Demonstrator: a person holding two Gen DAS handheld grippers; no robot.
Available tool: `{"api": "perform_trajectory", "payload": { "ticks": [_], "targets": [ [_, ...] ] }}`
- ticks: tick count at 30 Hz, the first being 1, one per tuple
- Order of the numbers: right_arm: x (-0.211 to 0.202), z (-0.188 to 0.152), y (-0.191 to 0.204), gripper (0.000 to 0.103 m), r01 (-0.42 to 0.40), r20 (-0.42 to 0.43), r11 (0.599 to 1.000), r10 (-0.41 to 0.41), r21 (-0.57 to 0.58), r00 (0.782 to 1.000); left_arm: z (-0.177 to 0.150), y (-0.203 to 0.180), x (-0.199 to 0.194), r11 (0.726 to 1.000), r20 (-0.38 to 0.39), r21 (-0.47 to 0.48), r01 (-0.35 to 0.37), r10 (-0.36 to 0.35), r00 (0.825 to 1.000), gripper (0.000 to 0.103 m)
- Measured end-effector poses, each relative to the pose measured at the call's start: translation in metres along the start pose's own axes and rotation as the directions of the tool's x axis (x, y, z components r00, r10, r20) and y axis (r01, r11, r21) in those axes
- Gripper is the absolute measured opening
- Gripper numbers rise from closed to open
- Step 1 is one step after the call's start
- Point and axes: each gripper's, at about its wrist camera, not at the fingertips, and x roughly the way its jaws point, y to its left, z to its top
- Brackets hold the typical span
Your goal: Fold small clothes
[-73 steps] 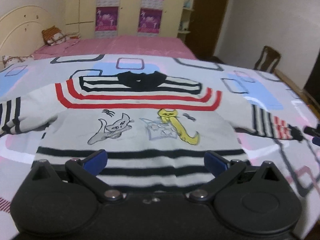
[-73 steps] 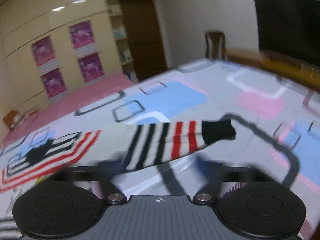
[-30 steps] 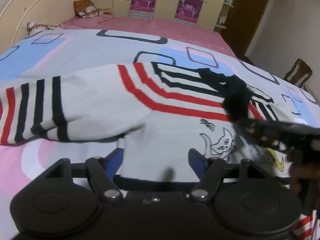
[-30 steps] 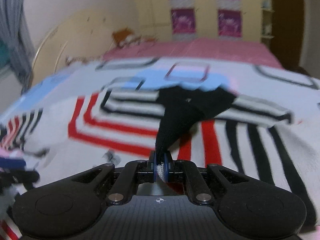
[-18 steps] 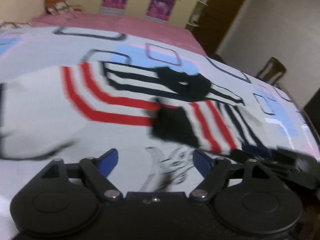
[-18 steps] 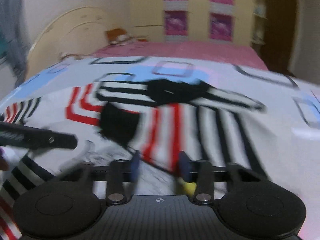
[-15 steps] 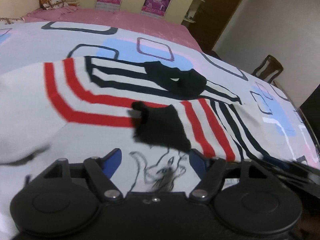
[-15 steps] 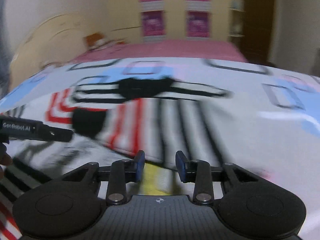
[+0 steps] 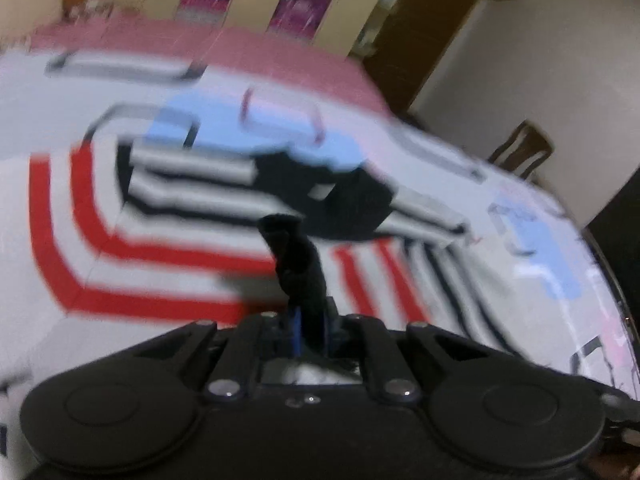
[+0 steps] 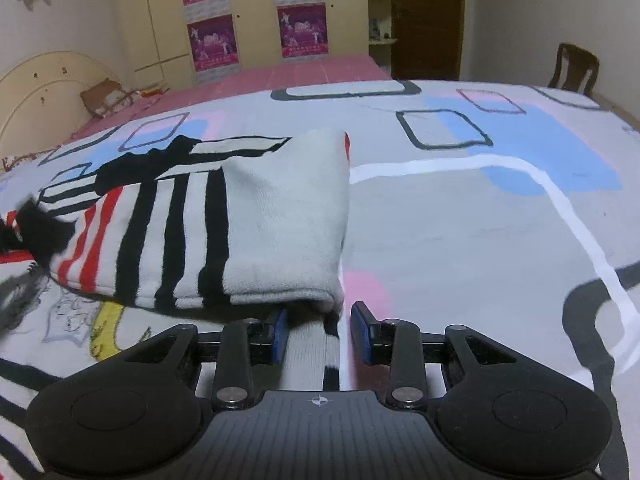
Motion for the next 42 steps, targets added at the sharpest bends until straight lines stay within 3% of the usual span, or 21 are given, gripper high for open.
{"api": "perform_trajectory", "payload": {
  "ticks": [1, 2, 5, 8, 15, 17, 20, 24, 28, 30, 31, 34, 35, 42],
  "targets": [
    [0.0, 0.001, -0.001, 0.018, -0.002, 0.006, 1.0, 0.002, 0.002, 1.0, 0.003, -0.004, -0.008, 1.0, 0.027, 0.013, 0.007, -0.007, 1.0, 0.009],
    [0.003, 0.001, -0.004, 0.016, -0.003, 0.001, 1.0, 0.003, 0.008, 1.0, 0.005, -0.006, -0.016, 1.0, 0.049, 0.014, 0.017, -0.017, 0.999, 0.009],
    [0.004, 0.0, -0.008, 0.016, -0.01, -0.004, 1.0, 0.01, 0.017, 1.0, 0.006, 0.0, -0.041, 1.0, 0.117, 0.019, -0.006, 0.003, 0.993, 0.009],
    [0.006, -0.001, -0.008, 0.016, -0.009, -0.008, 1.0, 0.009, 0.002, 1.0, -0.002, 0.015, -0.023, 0.999, 0.027, 0.006, -0.043, 0.042, 0.999, 0.009],
    [-0.004, 0.001, -0.007, 0.016, -0.031, -0.017, 0.998, 0.03, -0.053, 0.999, -0.018, 0.022, 0.0, 0.997, -0.043, 0.019, -0.079, 0.08, 0.996, 0.009],
    [-0.021, 0.0, -0.011, 0.016, -0.042, 0.02, 0.997, 0.044, -0.071, 0.999, -0.019, 0.025, 0.0, 0.995, -0.064, 0.029, -0.092, 0.094, 0.994, 0.029],
    [-0.046, 0.005, -0.023, 0.016, -0.036, 0.096, 0.999, 0.038, -0.022, 0.995, -0.021, 0.031, -0.026, 0.985, 0.021, 0.026, -0.171, 0.171, 0.985, 0.031],
    [-0.033, 0.028, -0.017, 0.016, -0.06, 0.088, 0.998, 0.059, 0.017, 0.994, -0.018, 0.001, -0.024, 0.987, 0.043, 0.117, -0.114, 0.11, 0.993, 0.03],
    [0.002, 0.036, 0.019, 0.016, -0.121, 0.03, 0.99, 0.123, -0.071, 0.992, -0.023, -0.03, 0.012, 0.984, -0.031, 0.171, -0.043, 0.049, 0.998, 0.032],
    [0.02, 0.028, 0.02, 0.014, -0.063, -0.035, 0.993, 0.06, -0.095, 0.998, -0.029, -0.024, 0.023, 0.979, -0.053, 0.188, -0.083, 0.095, 0.994, 0.028],
    [0.023, 0.024, 0.01, 0.0, -0.043, -0.046, 0.997, 0.04, -0.067, 0.998, -0.029, -0.016, 0.019, 0.983, -0.046, 0.168, -0.081, 0.09, 0.995, 0.026],
    [0.015, 0.028, -0.007, 0.0, -0.084, -0.055, 0.996, 0.083, -0.019, 0.995, -0.026, -0.005, 0.01, 0.981, -0.033, 0.156, -0.119, 0.126, 0.992, 0.027],
    [0.013, 0.032, -0.002, 0.0, -0.083, -0.041, 0.995, 0.081, -0.049, 0.996, -0.023, -0.007, 0.01, 0.981, -0.027, 0.156, -0.114, 0.119, 0.992, 0.031],
    [0.045, 0.068, 0.053, 0.0, -0.199, -0.016, 0.969, 0.198, -0.148, 0.98, -0.014, -0.061, 0.028, 0.98, -0.009, 0.198, -0.032, 0.035, 0.999, 0.034]
  ]
}}
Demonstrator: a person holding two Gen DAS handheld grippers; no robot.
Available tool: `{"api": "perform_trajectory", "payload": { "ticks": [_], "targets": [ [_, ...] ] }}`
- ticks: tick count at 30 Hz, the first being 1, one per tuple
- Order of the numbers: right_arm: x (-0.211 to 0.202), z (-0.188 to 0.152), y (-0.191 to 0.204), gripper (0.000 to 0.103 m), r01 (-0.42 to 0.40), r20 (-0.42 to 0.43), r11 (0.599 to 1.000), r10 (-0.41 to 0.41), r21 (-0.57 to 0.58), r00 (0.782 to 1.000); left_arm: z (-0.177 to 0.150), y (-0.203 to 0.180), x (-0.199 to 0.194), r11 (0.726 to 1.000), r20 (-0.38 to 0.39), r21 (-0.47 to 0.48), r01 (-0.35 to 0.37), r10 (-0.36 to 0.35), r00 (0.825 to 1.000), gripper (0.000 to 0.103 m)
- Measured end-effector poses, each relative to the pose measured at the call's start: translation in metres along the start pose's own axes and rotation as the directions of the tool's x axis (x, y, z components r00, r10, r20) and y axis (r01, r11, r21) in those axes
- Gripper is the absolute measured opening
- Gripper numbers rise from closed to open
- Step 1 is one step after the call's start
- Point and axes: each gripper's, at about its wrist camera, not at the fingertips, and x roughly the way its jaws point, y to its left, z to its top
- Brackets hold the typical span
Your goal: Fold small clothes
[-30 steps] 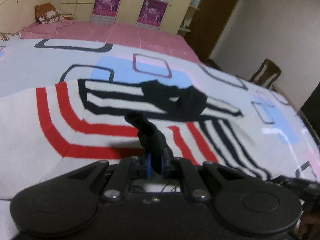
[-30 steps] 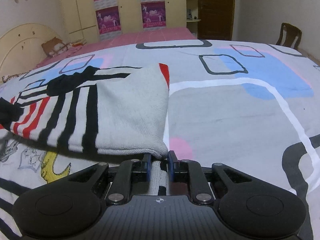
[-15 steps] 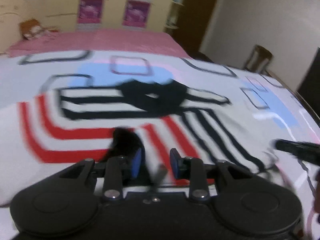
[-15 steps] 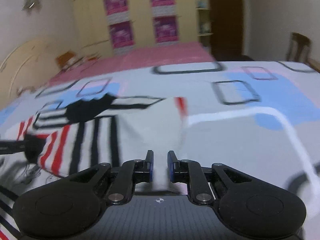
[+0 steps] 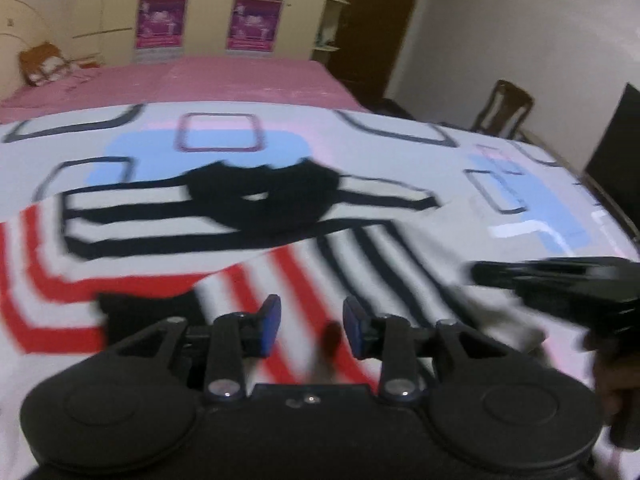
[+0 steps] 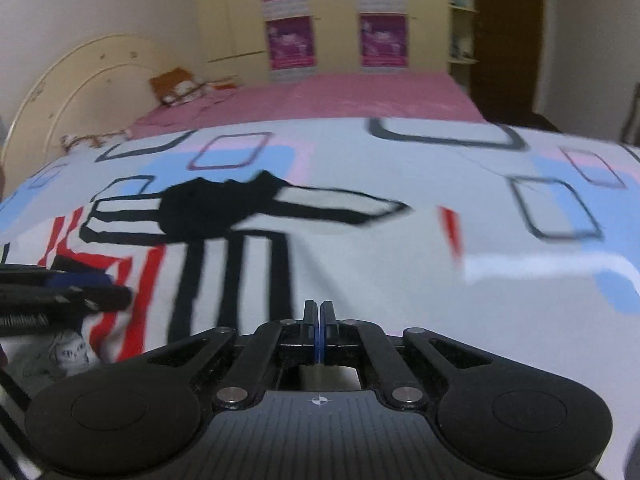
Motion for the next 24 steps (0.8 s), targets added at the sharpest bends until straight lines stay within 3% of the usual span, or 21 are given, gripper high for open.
{"api": "perform_trajectory", "payload": {
  "ticks": [4, 6, 7, 9, 11, 13, 17, 19, 24],
  "targets": [
    [0.032, 0.009, -0.006, 0.0, -0.075, -0.083, 0.995, 0.07, -0.065, 0.994, 0.003, 0.01, 0.025, 0.998, -0.04, -0.018, -0.061, 0.06, 0.997, 0.035],
    [0.035, 0.016, -0.026, 0.0, -0.002, -0.047, 0.997, -0.001, -0.072, 0.999, 0.001, 0.026, 0.023, 0.995, -0.029, -0.022, -0.1, 0.099, 0.995, 0.03],
    [0.039, 0.023, -0.044, 0.0, 0.022, -0.042, 1.0, -0.023, -0.013, 0.999, -0.001, 0.034, 0.022, 0.994, -0.028, -0.028, -0.11, 0.109, 0.994, 0.027],
    [0.051, 0.031, -0.073, 0.0, 0.103, -0.048, 0.993, -0.101, 0.051, 0.994, -0.001, 0.046, 0.021, 0.994, -0.023, -0.065, -0.086, 0.085, 0.996, 0.027],
    [0.063, 0.038, -0.089, 0.0, 0.108, -0.061, 0.992, -0.104, 0.06, 0.993, 0.001, 0.043, 0.022, 0.993, -0.028, -0.05, -0.103, 0.101, 0.994, 0.026],
    [0.066, 0.044, -0.091, 0.0, 0.096, -0.081, 0.995, -0.093, 0.033, 0.992, 0.004, 0.033, 0.022, 0.993, -0.031, -0.04, -0.114, 0.113, 0.993, 0.035],
    [0.06, 0.045, -0.089, 0.0, 0.1, -0.058, 0.995, -0.099, 0.024, 0.993, 0.009, 0.007, 0.028, 0.996, -0.014, 0.009, -0.083, 0.083, 0.996, 0.043],
    [0.067, 0.039, -0.091, 0.0, 0.117, -0.075, 0.993, -0.116, 0.007, 0.99, 0.007, 0.001, 0.037, 0.991, -0.04, 0.051, -0.125, 0.127, 0.991, 0.044],
    [0.042, 0.034, -0.092, 0.0, 0.114, -0.067, 0.993, -0.112, 0.019, 0.991, -0.002, 0.026, 0.016, 0.98, -0.018, 0.031, -0.194, 0.195, 0.981, 0.042]
  ]
}}
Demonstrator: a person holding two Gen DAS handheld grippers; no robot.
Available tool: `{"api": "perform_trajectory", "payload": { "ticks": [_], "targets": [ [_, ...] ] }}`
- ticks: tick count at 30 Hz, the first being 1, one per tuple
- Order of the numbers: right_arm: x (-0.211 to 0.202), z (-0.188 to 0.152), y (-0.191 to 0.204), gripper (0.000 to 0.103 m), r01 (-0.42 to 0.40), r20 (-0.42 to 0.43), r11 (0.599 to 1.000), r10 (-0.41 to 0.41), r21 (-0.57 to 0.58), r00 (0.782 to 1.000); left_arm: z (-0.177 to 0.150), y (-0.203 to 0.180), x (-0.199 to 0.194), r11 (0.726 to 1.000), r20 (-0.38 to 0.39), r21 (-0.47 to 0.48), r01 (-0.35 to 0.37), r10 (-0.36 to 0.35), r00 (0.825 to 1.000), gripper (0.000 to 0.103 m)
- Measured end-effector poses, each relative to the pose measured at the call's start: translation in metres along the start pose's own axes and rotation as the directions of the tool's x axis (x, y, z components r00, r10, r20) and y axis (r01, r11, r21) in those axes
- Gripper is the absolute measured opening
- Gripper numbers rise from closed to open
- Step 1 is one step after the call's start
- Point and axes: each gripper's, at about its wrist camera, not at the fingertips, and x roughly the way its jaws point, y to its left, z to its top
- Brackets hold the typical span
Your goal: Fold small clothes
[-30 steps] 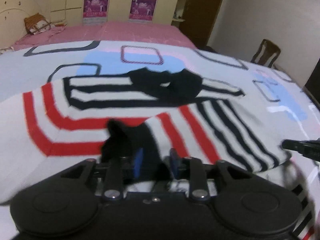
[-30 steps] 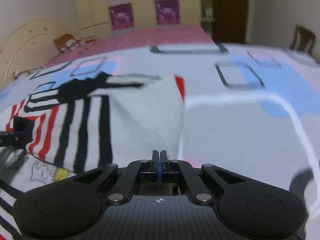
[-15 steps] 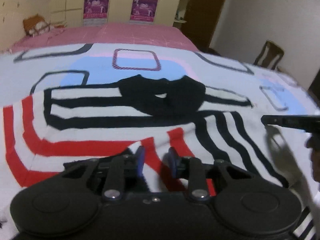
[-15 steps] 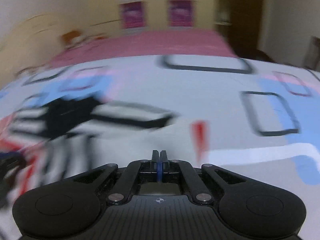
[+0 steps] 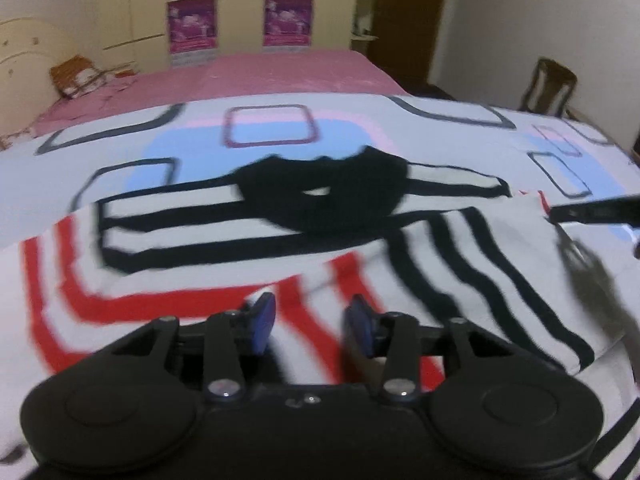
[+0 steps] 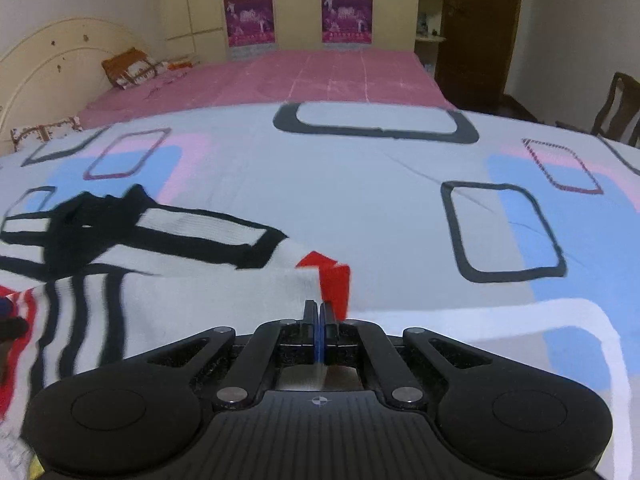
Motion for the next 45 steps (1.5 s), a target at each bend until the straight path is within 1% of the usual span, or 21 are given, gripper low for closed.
{"api": "perform_trajectory", "payload": {
  "ticks": [3, 5, 6, 8, 11, 14, 17, 19, 22, 24, 31, 33, 34, 35, 36, 37, 39, 41, 42, 43, 45],
  "targets": [
    [-0.024, -0.017, 0.013, 0.0, -0.053, 0.022, 0.998, 0.054, -0.038, 0.998, -0.014, 0.019, -0.01, 1.0, 0.001, -0.007, -0.021, 0.021, 1.0, 0.043],
    [-0.02, -0.035, 0.023, 0.0, -0.039, -0.035, 0.996, 0.037, -0.076, 0.999, -0.015, 0.024, -0.014, 0.999, 0.003, -0.018, -0.03, 0.03, 1.0, 0.043],
    [-0.023, -0.041, 0.024, 0.0, -0.026, -0.006, 0.996, 0.026, -0.088, 1.0, -0.013, 0.025, -0.015, 0.999, 0.001, -0.024, -0.033, 0.033, 0.999, 0.042],
    [-0.031, -0.041, 0.029, 0.0, -0.002, -0.013, 0.997, 0.001, -0.078, 1.0, -0.011, 0.023, -0.025, 0.999, 0.026, -0.031, -0.039, 0.04, 0.999, 0.044],
    [-0.057, -0.046, 0.038, 0.0, -0.037, 0.046, 0.997, 0.04, -0.063, 0.998, -0.016, 0.019, -0.038, 1.0, 0.06, -0.024, -0.021, 0.022, 0.998, 0.049],
    [-0.056, -0.066, 0.049, 0.0, -0.068, -0.03, 0.995, 0.066, -0.074, 0.997, -0.032, 0.018, -0.028, 0.999, 0.005, -0.011, -0.035, 0.035, 0.999, 0.049],
    [-0.062, -0.073, 0.058, 0.0, -0.035, -0.03, 0.995, 0.032, -0.096, 0.999, -0.03, 0.017, -0.039, 0.999, 0.022, -0.013, -0.052, 0.052, 0.998, 0.05],
    [-0.073, -0.072, 0.064, 0.0, -0.021, -0.011, 0.996, 0.021, -0.091, 1.0, -0.031, 0.014, -0.051, 1.0, 0.071, -0.001, -0.029, 0.029, 0.997, 0.054],
    [-0.078, -0.077, 0.071, 0.0, -0.024, 0.004, 0.993, 0.024, -0.111, 1.0, -0.04, 0.016, -0.041, 1.0, 0.012, 0.0, -0.021, 0.021, 1.0, 0.057],
    [-0.069, -0.086, 0.068, 0.0, -0.019, -0.029, 0.996, 0.016, -0.083, 0.999, -0.046, 0.022, -0.039, 1.0, 0.023, -0.022, -0.004, 0.004, 1.0, 0.059],
    [-0.074, -0.096, 0.076, 0.0, 0.041, 0.009, 0.996, -0.04, -0.084, 0.999, -0.045, 0.023, -0.041, 1.0, 0.015, -0.018, 0.006, -0.006, 1.0, 0.058],
    [-0.075, -0.097, 0.076, 0.012, 0.051, 0.013, 0.997, -0.05, -0.063, 0.999, -0.044, 0.023, -0.044, 1.0, 0.015, -0.014, 0.01, -0.01, 1.0, 0.058],
    [-0.077, -0.097, 0.078, 0.034, 0.051, 0.022, 0.997, -0.05, -0.063, 0.998, -0.045, 0.023, -0.045, 1.0, 0.013, -0.008, 0.011, -0.011, 1.0, 0.058],
    [-0.081, -0.097, 0.081, 0.06, 0.06, 0.038, 0.996, -0.058, -0.07, 0.998, -0.045, 0.023, -0.045, 1.0, 0.011, 0.003, 0.008, -0.008, 1.0, 0.058],
    [-0.085, -0.096, 0.084, 0.073, 0.069, 0.061, 0.995, -0.064, -0.078, 0.996, -0.045, 0.022, -0.048, 1.0, 0.017, 0.014, 0.004, -0.004, 1.0, 0.058],
    [-0.093, -0.095, 0.087, 0.078, 0.066, 0.099, 0.994, -0.058, -0.083, 0.993, -0.044, 0.022, -0.051, 1.0, 0.034, 0.017, 0.004, -0.004, 0.999, 0.059],
    [-0.098, -0.092, 0.094, 0.078, 0.069, 0.116, 0.994, -0.058, -0.089, 0.992, -0.042, 0.023, -0.055, 1.0, 0.062, 0.006, 0.026, -0.026, 0.998, 0.061],
    [-0.094, -0.089, 0.099, 0.076, 0.083, 0.106, 0.993, -0.073, -0.088, 0.992, -0.041, 0.023, -0.051, 0.999, 0.046, 0.002, 0.035, -0.035, 0.998, 0.061],
    [-0.089, -0.089, 0.101, 0.07, 0.089, 0.085, 0.992, -0.082, -0.088, 0.993, -0.041, 0.022, -0.046, 0.999, 0.02, 0.012, 0.035, -0.035, 0.999, 0.061],
    [-0.085, -0.089, 0.102, 0.055, 0.075, 0.06, 0.994, -0.071, -0.078, 0.996, -0.043, 0.021, -0.04, 0.999, -0.013, 0.028, 0.032, -0.032, 0.999, 0.062],
    [-0.07, -0.094, 0.099, 0.051, 0.06, -0.015, 0.998, -0.06, -0.026, 0.998, -0.046, 0.02, -0.039, 0.997, -0.016, 0.073, 0.028, -0.027, 1.0, 0.063]
  ]
}}
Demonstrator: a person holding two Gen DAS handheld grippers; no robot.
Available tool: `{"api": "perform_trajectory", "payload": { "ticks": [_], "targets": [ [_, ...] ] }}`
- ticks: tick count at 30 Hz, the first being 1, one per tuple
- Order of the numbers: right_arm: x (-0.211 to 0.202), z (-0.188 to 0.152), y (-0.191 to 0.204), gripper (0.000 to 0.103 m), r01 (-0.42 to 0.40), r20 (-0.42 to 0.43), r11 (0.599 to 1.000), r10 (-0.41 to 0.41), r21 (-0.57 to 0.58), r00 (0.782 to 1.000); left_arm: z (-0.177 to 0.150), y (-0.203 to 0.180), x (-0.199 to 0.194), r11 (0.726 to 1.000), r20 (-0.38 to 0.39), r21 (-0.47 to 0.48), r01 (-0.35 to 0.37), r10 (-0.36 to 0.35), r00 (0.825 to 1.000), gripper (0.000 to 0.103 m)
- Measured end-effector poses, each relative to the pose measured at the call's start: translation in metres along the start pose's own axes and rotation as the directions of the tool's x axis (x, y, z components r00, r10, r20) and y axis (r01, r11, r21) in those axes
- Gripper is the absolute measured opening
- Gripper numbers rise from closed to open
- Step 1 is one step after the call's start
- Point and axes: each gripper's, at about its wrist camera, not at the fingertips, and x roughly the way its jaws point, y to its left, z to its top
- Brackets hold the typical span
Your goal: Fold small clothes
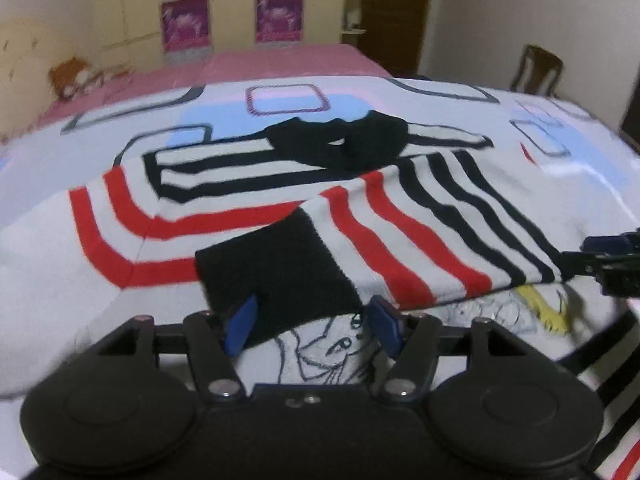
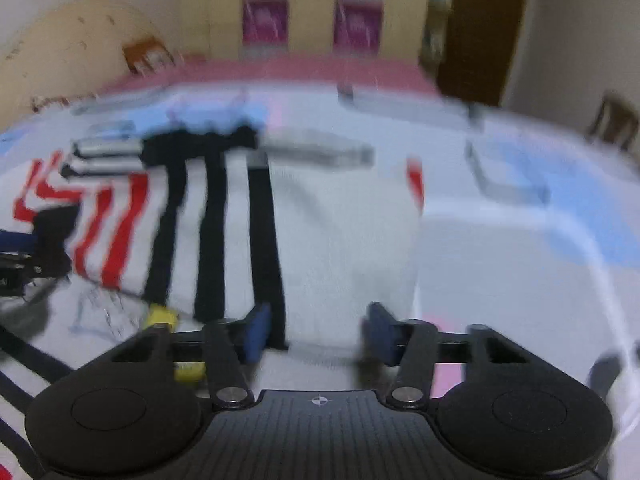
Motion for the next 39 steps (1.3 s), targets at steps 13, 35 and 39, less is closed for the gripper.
{"api": "perform_trajectory", "payload": {
  "ticks": [13, 35, 39],
  "targets": [
    [0.001, 0.007, 0.009, 0.052, 0.058, -0.033, 0.998, -0.057, 0.01, 0.998, -0.002, 0.009, -0.003, 0.999, -0.001, 0.012, 0.03, -0.03, 1.0, 0.062],
    [-0.014, 0.021, 0.048, 0.052, 0.01, 0.005, 0.998, -0.011, 0.054, 1.0, -0.083, 0.177, -0.117, 0.857, 0.098, -0.48, -0.188, 0.265, 0.959, 0.063],
    [-0.01, 0.024, 0.058, 0.052, -0.015, 0.005, 0.998, 0.015, 0.054, 1.0, -0.121, 0.244, -0.142, 0.687, -0.011, -0.65, -0.326, 0.42, 0.907, 0.06]
  ]
}}
